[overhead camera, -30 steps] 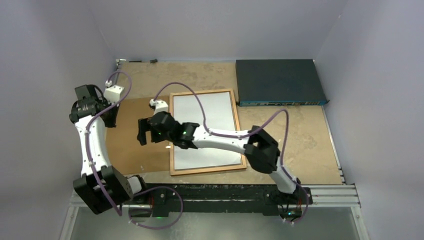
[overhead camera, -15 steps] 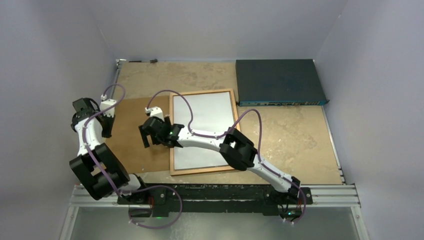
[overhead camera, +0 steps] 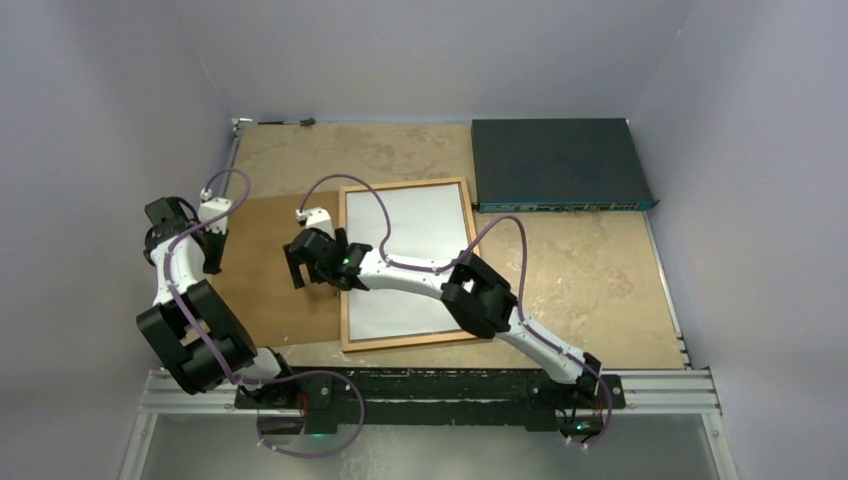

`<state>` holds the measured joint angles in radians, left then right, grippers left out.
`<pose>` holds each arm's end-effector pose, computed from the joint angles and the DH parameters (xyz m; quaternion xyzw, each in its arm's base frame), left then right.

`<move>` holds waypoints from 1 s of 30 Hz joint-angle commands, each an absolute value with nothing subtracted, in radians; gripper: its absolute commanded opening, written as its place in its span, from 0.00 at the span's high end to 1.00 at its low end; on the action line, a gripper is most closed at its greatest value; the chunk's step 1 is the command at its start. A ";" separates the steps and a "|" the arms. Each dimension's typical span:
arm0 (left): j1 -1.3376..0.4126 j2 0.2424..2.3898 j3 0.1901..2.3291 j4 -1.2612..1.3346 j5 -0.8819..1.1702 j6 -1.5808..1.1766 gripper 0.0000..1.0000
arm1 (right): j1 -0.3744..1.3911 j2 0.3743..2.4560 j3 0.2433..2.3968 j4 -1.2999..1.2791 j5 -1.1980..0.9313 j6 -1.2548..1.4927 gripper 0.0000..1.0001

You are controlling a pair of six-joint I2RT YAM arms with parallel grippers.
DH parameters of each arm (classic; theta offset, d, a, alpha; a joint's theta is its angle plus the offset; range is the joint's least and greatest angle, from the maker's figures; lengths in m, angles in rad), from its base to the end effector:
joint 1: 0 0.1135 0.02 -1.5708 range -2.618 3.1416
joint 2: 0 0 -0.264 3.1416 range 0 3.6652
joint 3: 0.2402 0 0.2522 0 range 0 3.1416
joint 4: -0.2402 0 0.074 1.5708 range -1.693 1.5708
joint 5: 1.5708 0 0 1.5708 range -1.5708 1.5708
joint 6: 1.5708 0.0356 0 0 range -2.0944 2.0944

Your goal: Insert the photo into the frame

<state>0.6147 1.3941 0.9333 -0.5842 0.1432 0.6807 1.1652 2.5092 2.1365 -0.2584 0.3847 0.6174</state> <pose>0.2272 0.1542 0.2237 0.0504 0.9620 0.1013 0.2484 0.2369 0.5179 0.1731 -0.1534 0.8660 0.2386 0.4119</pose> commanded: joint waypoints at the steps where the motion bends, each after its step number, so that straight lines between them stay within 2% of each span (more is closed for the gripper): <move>1: 0.625 1.396 0.936 -0.582 0.176 0.722 0.79 | 1.160 2.405 2.047 -0.292 0.378 0.598 0.01; 4: 0.626 1.389 0.977 -0.643 0.220 0.723 0.79 | 1.157 2.261 1.961 -0.282 0.277 0.597 0.01; 9: 0.625 1.374 1.043 -0.740 0.293 0.717 0.79 | 1.125 2.027 1.750 -0.300 0.308 0.568 0.01; 13: 0.625 1.356 1.056 -0.771 0.324 0.718 0.79 | 1.131 1.828 1.441 -0.314 0.316 0.603 0.04; 17: 0.626 1.354 1.059 -0.779 0.343 0.712 0.79 | 1.173 1.584 1.055 -0.265 0.220 0.738 0.18; 20: 0.625 1.361 1.062 -0.786 0.343 0.715 0.79 | 1.240 1.407 0.870 -0.265 0.185 0.867 0.39; 23: 0.626 1.362 1.056 -0.779 0.334 0.715 0.79 | 1.277 1.321 0.747 -0.263 0.155 0.956 0.57; 27: 0.625 1.361 1.057 -0.779 0.331 0.711 0.79 | 1.280 1.287 0.651 -0.228 0.132 1.002 0.65; 30: 0.626 1.355 1.055 -0.779 0.325 0.713 0.79 | 1.281 1.304 0.635 -0.228 0.111 1.020 0.66</move>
